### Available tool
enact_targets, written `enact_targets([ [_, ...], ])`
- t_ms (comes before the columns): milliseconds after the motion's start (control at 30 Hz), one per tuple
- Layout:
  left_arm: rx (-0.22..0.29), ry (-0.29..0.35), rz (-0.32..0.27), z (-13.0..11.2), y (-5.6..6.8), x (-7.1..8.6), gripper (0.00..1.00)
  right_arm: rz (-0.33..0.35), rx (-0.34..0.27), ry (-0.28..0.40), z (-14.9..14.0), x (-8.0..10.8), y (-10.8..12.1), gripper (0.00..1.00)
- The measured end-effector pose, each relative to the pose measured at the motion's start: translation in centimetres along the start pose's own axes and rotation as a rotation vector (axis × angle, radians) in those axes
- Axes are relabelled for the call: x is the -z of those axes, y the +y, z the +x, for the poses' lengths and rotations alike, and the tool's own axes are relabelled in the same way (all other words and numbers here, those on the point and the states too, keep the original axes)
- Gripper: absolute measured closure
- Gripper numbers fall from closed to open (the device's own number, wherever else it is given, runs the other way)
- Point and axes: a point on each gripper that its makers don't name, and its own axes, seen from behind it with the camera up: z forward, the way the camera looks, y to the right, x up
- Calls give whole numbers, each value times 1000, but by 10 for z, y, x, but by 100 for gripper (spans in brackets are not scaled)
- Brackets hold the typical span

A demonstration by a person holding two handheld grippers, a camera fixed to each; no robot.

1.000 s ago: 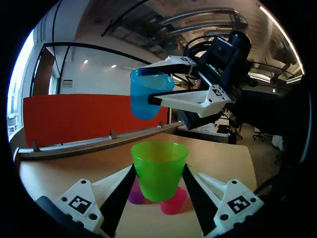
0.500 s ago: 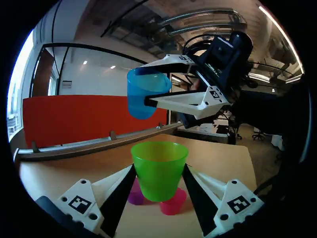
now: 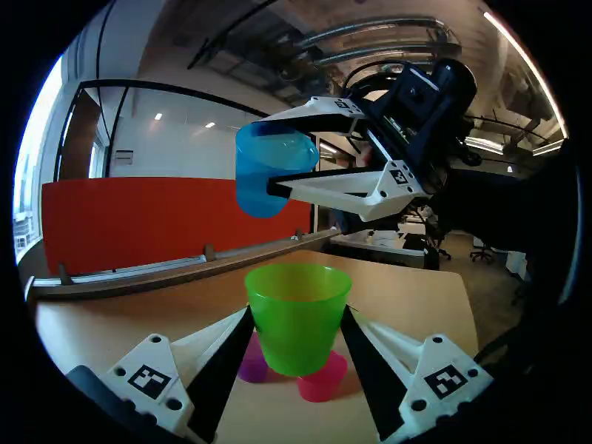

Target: Pour water

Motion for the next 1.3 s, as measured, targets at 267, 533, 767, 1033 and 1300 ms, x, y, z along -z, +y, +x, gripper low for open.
enact_targets([
  [267, -3, -6, -1, -3, 0, 0, 19, 2, 34, -11, -2, -1, 1, 7],
  [533, -2, -5, -1, -1, -1, 0, 18, 12, 61, -19, -3, -1, 2, 7],
  [767, -3, -4, -1, -1, -1, -1, 19, 22, 75, -23, -2, -2, 1, 7],
  [1033, -2, -3, -2, -1, 0, -1, 19, 31, 108, -33, -2, -3, 0, 7],
  [1300, -1, -1, -4, -1, 1, -1, 19, 34, 135, -37, 0, -5, 0, 7],
])
